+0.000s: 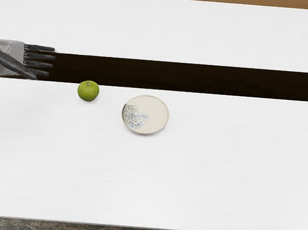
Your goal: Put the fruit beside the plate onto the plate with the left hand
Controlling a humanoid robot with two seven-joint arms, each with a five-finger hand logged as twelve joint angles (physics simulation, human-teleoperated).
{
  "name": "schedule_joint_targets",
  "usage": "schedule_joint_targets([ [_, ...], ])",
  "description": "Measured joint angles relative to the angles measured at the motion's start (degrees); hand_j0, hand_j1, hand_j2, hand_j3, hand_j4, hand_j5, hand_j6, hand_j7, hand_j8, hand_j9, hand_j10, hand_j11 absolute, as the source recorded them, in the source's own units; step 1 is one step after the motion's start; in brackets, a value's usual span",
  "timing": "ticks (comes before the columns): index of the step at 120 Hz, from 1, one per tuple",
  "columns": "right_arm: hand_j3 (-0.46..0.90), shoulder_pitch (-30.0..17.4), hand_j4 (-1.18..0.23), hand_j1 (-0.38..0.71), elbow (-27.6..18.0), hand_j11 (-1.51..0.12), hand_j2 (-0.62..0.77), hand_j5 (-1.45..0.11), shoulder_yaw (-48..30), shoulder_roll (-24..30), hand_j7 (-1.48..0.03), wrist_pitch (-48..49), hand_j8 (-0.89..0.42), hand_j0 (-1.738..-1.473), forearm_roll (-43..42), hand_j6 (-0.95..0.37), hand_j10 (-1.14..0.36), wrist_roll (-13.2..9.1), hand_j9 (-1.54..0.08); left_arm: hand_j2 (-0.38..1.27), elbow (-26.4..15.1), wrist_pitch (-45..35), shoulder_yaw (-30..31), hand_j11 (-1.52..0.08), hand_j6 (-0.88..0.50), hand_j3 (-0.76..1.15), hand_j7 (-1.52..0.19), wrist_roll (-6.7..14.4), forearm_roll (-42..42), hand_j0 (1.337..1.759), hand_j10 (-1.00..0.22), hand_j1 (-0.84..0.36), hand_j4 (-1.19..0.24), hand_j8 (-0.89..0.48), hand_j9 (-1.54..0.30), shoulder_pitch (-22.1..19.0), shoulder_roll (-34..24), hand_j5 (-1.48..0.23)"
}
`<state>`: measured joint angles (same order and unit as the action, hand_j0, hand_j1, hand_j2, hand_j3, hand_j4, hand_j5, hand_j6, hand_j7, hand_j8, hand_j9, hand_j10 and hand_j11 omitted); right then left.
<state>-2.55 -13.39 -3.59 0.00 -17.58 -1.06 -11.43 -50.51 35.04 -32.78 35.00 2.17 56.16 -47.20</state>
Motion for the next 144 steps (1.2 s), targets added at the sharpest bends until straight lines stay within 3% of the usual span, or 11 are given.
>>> schedule_joint_targets([
  [16, 0.00, 0.00, 0.00, -0.35, 0.04, 0.00, 0.00, 0.00, 0.02, 0.00, 0.00, 0.00, 0.00, -1.658, 0.03, 0.00, 0.00, 0.00, 0.00, 0.00, 0.54, 0.01, -0.21, -0.02, -0.02, 0.00, -0.02, 0.00, -0.12, 1.658, -0.02, 0.33, -0.02, -0.02, -0.02, 0.30, 2.13, -0.02],
  [26, 0.00, 0.00, 0.00, -0.35, 0.07, 0.00, 0.00, 0.00, 0.05, 0.00, 0.00, 0.00, 0.00, -1.658, 0.01, 0.00, 0.00, 0.00, 0.00, 0.00, 0.54, -0.01, -0.19, -0.03, -0.02, 0.00, -0.03, 0.00, -3.77, 1.658, -0.02, 0.32, -0.02, -0.02, -0.03, 6.25, 6.45, -0.03],
  [40, 0.00, 0.00, 0.00, -0.35, 0.10, 0.00, 0.00, 0.00, 0.07, 0.00, 0.00, 0.00, 0.00, -1.658, 0.01, 0.00, 0.00, 0.00, 0.00, 0.01, -1.75, -0.02, -0.30, -0.06, -0.05, 0.00, -0.06, 0.00, -16.37, 1.658, -0.05, 0.29, -0.05, -0.05, -0.06, 8.78, 10.02, -0.06],
  [64, 0.00, 0.00, 0.00, -0.35, 0.11, 0.00, 0.00, 0.00, 0.08, 0.00, 0.00, 0.00, 0.00, -1.658, 0.00, 0.00, 0.00, 0.00, 0.00, 0.02, -16.99, -3.42, -0.15, -0.10, -0.08, 0.00, -0.10, 0.00, -45.10, 1.658, -0.08, 0.26, -0.08, -0.08, -0.10, 8.69, 12.55, -0.10],
  [75, 0.00, 0.00, 0.00, -0.35, 0.12, 0.00, 0.00, 0.00, 0.08, 0.00, 0.00, 0.00, 0.00, -1.658, 0.02, 0.00, 0.00, 0.00, 0.00, 0.02, -19.62, -8.87, 0.09, -0.11, -0.09, 0.00, -0.11, 0.00, -59.68, 1.658, -0.08, 0.25, -0.08, -0.09, -0.11, 7.93, 18.49, -0.11],
  [86, 0.00, 0.00, 0.00, -0.35, 0.12, 0.00, 0.00, 0.00, 0.08, 0.00, 0.00, 0.00, 0.00, -1.658, 0.02, 0.00, 0.00, 0.00, 0.00, 0.02, -20.65, -13.05, 4.01, -0.11, -0.09, 0.00, -0.11, 0.00, -69.32, 1.658, -0.09, 0.25, -0.09, -0.09, -0.11, 8.29, 19.16, -0.11],
  [107, 0.00, 0.00, 0.00, -0.35, 0.12, 0.00, 0.00, 0.00, 0.08, 0.00, 0.00, 0.00, 0.00, -1.658, 0.02, 0.00, 0.00, 0.00, 0.00, 0.02, -21.74, -15.61, 11.73, -0.13, -0.10, 0.00, -0.13, 0.00, -74.65, 1.658, -0.10, 0.23, -0.10, -0.10, -0.13, 8.20, 19.39, -0.13],
  [144, 0.00, 0.00, 0.00, -0.35, 0.12, 0.00, 0.00, 0.00, 0.08, 0.00, 0.00, 0.00, 0.00, -1.658, 0.00, 0.00, 0.00, 0.00, 0.00, 0.05, -22.02, -18.01, 14.32, -0.34, -0.27, 0.00, -0.34, 0.00, -76.15, 1.658, -0.27, 0.03, -0.27, -0.27, -0.34, 8.08, 20.48, -0.34],
])
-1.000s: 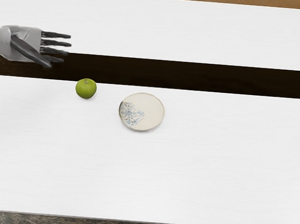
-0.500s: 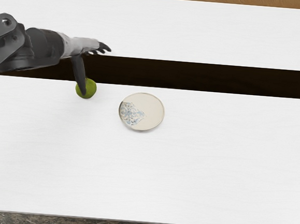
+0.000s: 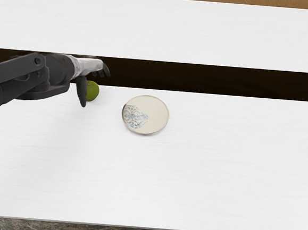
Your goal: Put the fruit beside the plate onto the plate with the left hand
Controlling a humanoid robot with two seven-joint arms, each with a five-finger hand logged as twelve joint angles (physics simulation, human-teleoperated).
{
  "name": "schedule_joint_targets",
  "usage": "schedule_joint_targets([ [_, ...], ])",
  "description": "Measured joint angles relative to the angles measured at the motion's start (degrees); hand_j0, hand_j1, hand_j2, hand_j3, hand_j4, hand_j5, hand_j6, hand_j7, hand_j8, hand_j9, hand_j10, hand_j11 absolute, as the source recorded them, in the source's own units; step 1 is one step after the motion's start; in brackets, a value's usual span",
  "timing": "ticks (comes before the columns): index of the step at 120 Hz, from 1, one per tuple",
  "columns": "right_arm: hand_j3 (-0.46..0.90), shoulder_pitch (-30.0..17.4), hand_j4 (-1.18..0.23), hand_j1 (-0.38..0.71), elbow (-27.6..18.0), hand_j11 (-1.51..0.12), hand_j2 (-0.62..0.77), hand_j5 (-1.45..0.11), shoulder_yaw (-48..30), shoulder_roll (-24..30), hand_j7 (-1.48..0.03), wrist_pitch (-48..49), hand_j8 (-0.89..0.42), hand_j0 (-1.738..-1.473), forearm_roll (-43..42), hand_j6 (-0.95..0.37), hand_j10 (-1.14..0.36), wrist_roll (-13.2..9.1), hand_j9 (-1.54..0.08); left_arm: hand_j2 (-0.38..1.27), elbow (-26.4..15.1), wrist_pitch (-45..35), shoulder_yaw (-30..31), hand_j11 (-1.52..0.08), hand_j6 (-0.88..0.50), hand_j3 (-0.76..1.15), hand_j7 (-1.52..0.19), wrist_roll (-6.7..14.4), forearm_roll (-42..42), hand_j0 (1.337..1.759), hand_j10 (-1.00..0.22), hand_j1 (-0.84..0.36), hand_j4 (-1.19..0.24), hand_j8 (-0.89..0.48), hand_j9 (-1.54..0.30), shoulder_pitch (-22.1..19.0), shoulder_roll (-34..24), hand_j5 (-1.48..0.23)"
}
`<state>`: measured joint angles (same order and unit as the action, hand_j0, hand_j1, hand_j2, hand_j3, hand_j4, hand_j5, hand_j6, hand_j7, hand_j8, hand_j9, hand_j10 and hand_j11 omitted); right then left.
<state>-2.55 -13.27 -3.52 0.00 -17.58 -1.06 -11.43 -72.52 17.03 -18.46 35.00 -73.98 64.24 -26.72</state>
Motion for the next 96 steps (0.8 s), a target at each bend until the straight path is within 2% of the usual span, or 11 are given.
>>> schedule_joint_targets([
  [22, 0.00, 0.00, 0.00, -0.35, -0.01, 0.00, 0.00, 0.00, 0.00, 0.00, 0.00, 0.00, 0.00, -1.658, 0.00, 0.00, 0.00, 0.00, 0.00, 0.07, 0.96, -0.81, 1.09, -0.47, -0.36, 0.00, -0.47, 0.00, -0.08, 1.658, -0.36, -0.08, -0.36, -0.36, -0.47, -0.17, 0.23, -0.47],
  [35, 0.00, 0.00, 0.00, -0.35, 0.00, 0.00, 0.00, 0.00, 0.00, 0.00, 0.00, 0.00, 0.00, -1.658, 0.02, 0.00, 0.00, 0.00, 0.00, 0.09, 1.61, -0.98, 1.73, -0.54, -0.43, 0.00, -0.52, -0.01, -0.30, 1.658, -0.42, -0.14, -0.43, -0.31, -0.54, -0.16, 0.60, -0.52],
  [39, 0.00, 0.00, 0.00, -0.35, -0.01, 0.00, 0.00, 0.00, 0.00, 0.00, 0.00, 0.00, 0.00, -1.658, 0.01, 0.00, 0.00, 0.00, 0.00, 0.09, 1.89, -1.01, 1.83, -0.55, -0.45, 0.00, -0.53, -0.01, -0.33, 1.658, -0.43, -0.16, -0.45, -0.33, -0.55, -0.17, 0.92, -0.53],
  [53, 0.00, 0.00, 0.00, -0.35, 0.00, 0.00, 0.00, 0.00, 0.00, 0.00, 0.00, 0.00, 0.00, -1.658, 0.01, 0.00, 0.00, 0.00, 0.00, 0.10, 3.38, -1.11, 2.32, -0.59, -0.49, 0.00, -0.56, -0.02, -0.43, 1.658, -0.47, -0.19, -0.49, -0.40, -0.59, 0.03, 1.70, -0.56],
  [58, 0.00, 0.00, 0.00, -0.35, 0.00, 0.00, 0.00, 0.00, 0.00, 0.00, 0.00, 0.00, 0.00, -1.658, 0.01, 0.00, 0.00, 0.00, 0.00, 0.10, 3.95, -1.13, 2.41, -0.60, -0.50, 0.00, -0.57, -0.02, -0.45, 1.658, -0.48, -0.20, -0.50, -0.37, -0.60, 0.01, 2.02, -0.57],
  [62, 0.00, 0.00, 0.00, -0.35, 0.00, 0.00, 0.00, 0.00, 0.00, 0.00, 0.00, 0.00, 0.00, -1.658, 0.01, 0.00, 0.00, 0.00, 0.00, 0.10, 4.32, -1.16, 2.46, -0.61, -0.51, 0.00, -0.57, -0.02, -0.57, 1.658, -0.50, -0.20, -0.51, -0.40, -0.61, -0.05, 2.49, -0.57],
  [75, 0.00, 0.00, 0.00, -0.35, -0.01, 0.00, 0.00, 0.00, 0.00, 0.00, 0.00, 0.00, 0.00, -1.658, 0.01, 0.00, 0.00, 0.00, 0.00, 0.11, 5.76, -1.24, 2.56, -0.63, -0.53, 0.00, -0.57, -0.03, -0.59, 1.658, -0.57, -0.21, -0.53, -0.39, -0.61, -0.13, 2.69, -0.57],
  [94, 0.00, 0.00, 0.00, -0.35, 0.00, 0.00, 0.00, 0.00, 0.00, 0.00, 0.00, 0.00, 0.00, -1.658, 0.01, 0.00, 0.00, 0.00, 0.00, 0.13, 7.50, -1.32, 3.60, -0.65, -0.57, 0.00, -0.59, 0.00, -1.04, 1.655, -0.54, -0.21, -0.56, -0.49, -0.64, -0.44, 4.00, -0.57],
  [96, 0.00, 0.00, 0.00, -0.35, 0.00, 0.00, 0.00, 0.00, 0.00, 0.00, 0.00, 0.00, 0.00, -1.658, 0.01, 0.00, 0.00, 0.00, 0.00, 0.15, 7.92, -1.46, 3.83, -0.65, -0.58, 0.00, -0.59, -0.01, -0.97, 1.654, -0.53, -0.22, -0.56, -0.46, -0.64, -0.49, 4.22, -0.57],
])
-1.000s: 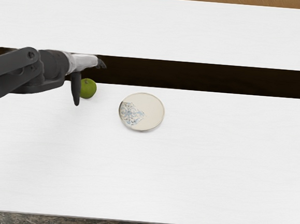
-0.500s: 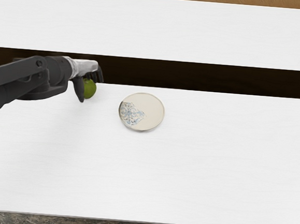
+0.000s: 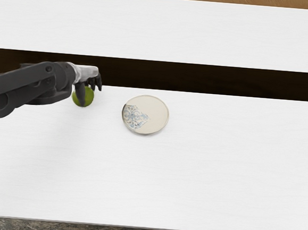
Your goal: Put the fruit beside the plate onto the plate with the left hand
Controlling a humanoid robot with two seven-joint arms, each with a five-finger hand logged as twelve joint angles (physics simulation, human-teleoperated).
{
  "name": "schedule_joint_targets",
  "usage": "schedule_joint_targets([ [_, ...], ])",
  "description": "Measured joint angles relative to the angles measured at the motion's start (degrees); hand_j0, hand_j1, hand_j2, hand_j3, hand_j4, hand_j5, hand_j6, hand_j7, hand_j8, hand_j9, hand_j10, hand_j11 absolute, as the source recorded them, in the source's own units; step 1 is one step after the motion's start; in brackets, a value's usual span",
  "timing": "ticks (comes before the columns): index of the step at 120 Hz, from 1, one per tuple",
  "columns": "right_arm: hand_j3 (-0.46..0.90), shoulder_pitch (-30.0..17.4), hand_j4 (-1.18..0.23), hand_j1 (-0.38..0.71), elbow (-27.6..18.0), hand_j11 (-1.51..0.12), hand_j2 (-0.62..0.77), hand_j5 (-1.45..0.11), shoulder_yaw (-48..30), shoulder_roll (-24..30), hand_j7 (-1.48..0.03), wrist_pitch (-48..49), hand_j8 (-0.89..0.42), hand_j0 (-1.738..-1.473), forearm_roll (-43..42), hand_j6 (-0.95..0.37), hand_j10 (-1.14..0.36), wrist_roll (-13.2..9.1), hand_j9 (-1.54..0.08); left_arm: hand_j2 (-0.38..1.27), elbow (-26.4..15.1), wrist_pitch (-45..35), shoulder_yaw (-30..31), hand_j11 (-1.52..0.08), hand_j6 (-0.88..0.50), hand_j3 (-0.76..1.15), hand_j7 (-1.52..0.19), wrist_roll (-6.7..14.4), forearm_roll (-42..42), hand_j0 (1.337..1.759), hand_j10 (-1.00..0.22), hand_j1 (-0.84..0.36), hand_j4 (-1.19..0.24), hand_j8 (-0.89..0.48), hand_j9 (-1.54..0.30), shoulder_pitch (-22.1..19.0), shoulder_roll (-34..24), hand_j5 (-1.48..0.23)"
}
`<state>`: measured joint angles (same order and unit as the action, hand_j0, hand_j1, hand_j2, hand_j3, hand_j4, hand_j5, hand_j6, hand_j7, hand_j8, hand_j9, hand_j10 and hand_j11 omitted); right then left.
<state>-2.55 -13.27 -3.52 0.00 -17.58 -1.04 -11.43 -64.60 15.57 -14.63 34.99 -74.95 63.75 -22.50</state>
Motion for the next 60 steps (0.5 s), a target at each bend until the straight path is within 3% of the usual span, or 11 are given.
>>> schedule_joint_targets([
  [8, 0.00, 0.00, 0.00, -0.35, 0.00, 0.00, 0.00, 0.00, 0.00, 0.00, 0.00, 0.00, 0.00, -1.658, 0.00, 0.00, 0.00, 0.00, 0.00, 0.24, 1.16, -0.39, 0.81, -0.67, -0.58, 0.00, -0.62, 0.01, 0.25, 1.652, -0.51, -0.21, -0.56, -0.44, -0.66, 0.06, 0.09, -0.59],
  [25, 0.00, 0.00, 0.00, -0.35, -0.01, 0.00, 0.00, 0.00, 0.00, 0.00, 0.00, 0.00, 0.00, -1.658, 0.00, 0.00, 0.00, 0.00, 0.00, 0.05, 2.22, -0.57, 1.78, -0.70, -0.54, 0.00, -0.68, 0.03, 0.41, 1.650, -0.51, -0.16, -0.56, -0.43, -0.70, 0.06, 0.00, -0.62],
  [48, 0.00, 0.00, 0.00, -0.35, 0.00, 0.00, 0.00, 0.00, 0.00, 0.00, 0.00, 0.00, 0.00, -1.658, -0.01, 0.00, 0.00, 0.00, 0.00, 0.28, 2.41, -0.12, 2.27, -0.80, -0.57, 0.00, -0.79, 0.04, 1.02, 1.651, -0.58, -0.16, -0.62, -0.48, -0.80, 0.79, 0.69, -0.77],
  [60, 0.00, 0.00, 0.00, -0.35, 0.00, 0.00, 0.00, 0.00, 0.00, 0.00, 0.00, 0.00, 0.00, -1.658, 0.00, 0.00, 0.00, 0.00, 0.00, 0.36, 1.78, 0.12, 2.32, -0.84, -0.57, 0.00, -0.83, 0.03, 2.59, 1.653, -0.58, -0.18, -0.63, -0.49, -0.83, 3.62, 1.89, -0.83],
])
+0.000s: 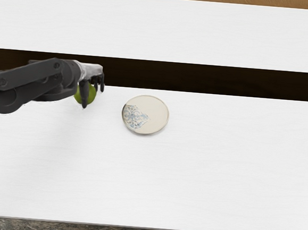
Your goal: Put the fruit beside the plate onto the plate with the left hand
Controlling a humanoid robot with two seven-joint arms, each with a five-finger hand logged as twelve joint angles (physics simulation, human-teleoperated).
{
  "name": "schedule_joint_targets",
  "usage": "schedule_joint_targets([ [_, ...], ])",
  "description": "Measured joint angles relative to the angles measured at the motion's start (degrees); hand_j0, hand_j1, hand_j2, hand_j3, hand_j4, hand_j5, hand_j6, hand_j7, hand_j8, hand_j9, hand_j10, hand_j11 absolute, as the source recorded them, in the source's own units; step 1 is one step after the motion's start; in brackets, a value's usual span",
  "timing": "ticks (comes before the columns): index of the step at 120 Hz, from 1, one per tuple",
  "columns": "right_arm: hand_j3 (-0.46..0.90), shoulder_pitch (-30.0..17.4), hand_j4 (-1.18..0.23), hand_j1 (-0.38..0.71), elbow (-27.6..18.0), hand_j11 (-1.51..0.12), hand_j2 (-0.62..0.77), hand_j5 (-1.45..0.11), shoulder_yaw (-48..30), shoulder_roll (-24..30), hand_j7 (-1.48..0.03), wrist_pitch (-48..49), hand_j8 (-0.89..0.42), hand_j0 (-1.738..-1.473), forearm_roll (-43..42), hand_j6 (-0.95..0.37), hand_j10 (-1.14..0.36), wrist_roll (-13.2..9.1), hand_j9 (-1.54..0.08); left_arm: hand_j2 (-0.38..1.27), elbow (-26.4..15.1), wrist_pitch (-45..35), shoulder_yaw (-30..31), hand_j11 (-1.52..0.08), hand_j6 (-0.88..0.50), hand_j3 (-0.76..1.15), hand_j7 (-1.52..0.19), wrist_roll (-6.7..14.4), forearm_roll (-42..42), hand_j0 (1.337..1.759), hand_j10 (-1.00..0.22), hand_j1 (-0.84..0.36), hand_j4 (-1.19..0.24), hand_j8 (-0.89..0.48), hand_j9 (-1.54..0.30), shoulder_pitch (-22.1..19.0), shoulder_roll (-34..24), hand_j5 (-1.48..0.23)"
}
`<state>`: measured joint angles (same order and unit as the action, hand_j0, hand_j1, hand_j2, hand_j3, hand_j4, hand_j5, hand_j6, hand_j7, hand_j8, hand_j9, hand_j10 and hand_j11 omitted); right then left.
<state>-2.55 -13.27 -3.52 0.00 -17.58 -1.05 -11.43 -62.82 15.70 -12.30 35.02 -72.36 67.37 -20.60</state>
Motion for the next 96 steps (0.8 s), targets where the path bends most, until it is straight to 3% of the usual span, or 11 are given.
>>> schedule_joint_targets([
  [31, 0.00, 0.00, 0.00, -0.35, 0.00, 0.00, 0.00, 0.00, 0.00, 0.00, 0.00, 0.00, 0.00, -1.658, 0.00, 0.00, 0.00, 0.00, 0.00, 0.34, -6.46, 0.58, 0.03, -0.88, -0.55, 0.00, -0.86, -0.01, 8.09, 1.654, -0.55, -0.18, -0.64, -0.47, -0.86, 8.42, 2.21, -0.91],
  [52, 0.00, 0.00, 0.00, -0.35, 0.00, 0.00, 0.00, 0.00, 0.00, 0.00, 0.00, 0.00, 0.00, -1.658, 0.00, 0.00, 0.00, 0.00, 0.00, 0.36, -8.06, 0.58, 0.02, -0.88, -0.53, 0.00, -0.86, -0.02, 11.28, 1.654, -0.51, -0.21, -0.63, -0.43, -0.86, 8.58, 7.49, -0.91],
  [74, 0.00, 0.00, 0.00, -0.35, 0.00, 0.00, 0.00, 0.00, 0.00, 0.00, 0.00, 0.00, 0.00, -1.658, 0.00, 0.00, 0.00, 0.00, 0.00, 0.16, -8.11, 0.04, -1.32, -0.48, -0.31, 0.00, -0.47, -0.02, 14.14, 1.657, -0.30, 0.01, -0.35, -0.27, -0.47, 6.33, 6.51, -0.49],
  [81, 0.00, 0.00, 0.00, -0.35, 0.00, 0.00, 0.00, 0.00, 0.00, 0.00, 0.00, 0.00, 0.00, -1.658, 0.01, 0.00, 0.00, 0.00, 0.00, 0.13, -8.21, 0.04, -4.23, -0.40, -0.26, 0.00, -0.39, -0.02, 15.42, 1.657, -0.26, 0.06, -0.29, -0.23, -0.39, 2.67, 4.54, -0.41],
  [96, 0.00, 0.00, 0.00, -0.35, 0.00, 0.00, 0.00, 0.00, 0.00, 0.00, 0.00, 0.00, 0.00, -1.658, 0.00, 0.00, 0.00, 0.00, 0.00, 0.08, -9.47, 0.26, -12.25, -0.29, -0.20, 0.00, -0.29, -0.02, 18.83, 1.657, -0.20, 0.13, -0.22, -0.18, -0.28, 1.17, -1.95, -0.29],
])
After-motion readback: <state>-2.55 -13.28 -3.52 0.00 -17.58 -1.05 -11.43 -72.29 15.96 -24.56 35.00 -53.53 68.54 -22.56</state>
